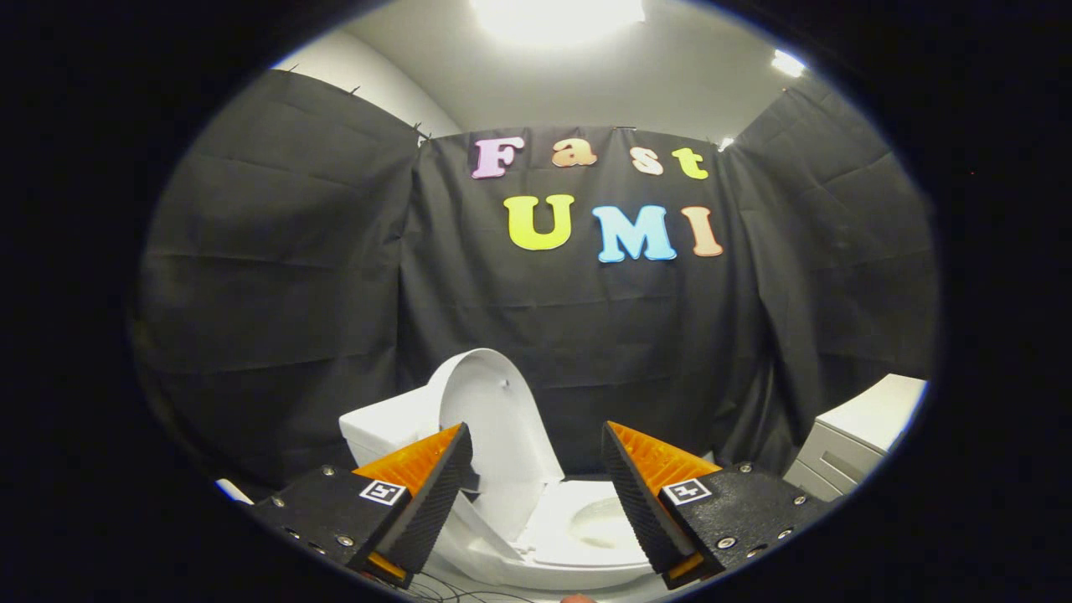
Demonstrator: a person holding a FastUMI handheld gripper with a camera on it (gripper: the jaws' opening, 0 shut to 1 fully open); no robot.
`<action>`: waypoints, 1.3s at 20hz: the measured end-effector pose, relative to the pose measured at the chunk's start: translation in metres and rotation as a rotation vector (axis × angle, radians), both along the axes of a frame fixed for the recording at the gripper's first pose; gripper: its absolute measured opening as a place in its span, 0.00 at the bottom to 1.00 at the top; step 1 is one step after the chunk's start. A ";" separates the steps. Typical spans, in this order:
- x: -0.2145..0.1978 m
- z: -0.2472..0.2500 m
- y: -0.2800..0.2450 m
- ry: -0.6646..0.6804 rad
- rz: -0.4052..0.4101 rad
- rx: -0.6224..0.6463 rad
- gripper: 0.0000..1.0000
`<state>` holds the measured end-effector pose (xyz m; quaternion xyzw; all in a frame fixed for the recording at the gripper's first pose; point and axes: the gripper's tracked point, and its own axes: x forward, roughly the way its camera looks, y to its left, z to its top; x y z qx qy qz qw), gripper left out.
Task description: Open the toilet lid.
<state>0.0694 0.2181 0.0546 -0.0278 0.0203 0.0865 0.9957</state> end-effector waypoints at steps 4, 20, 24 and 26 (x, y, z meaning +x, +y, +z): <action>-0.017 0.019 -0.054 -0.035 -0.025 0.034 0.95; -0.090 0.035 -0.156 -0.089 -0.064 0.028 0.95; -0.104 0.014 -0.172 -0.056 -0.080 0.015 0.95; -0.108 0.005 -0.176 -0.035 -0.084 0.024 0.95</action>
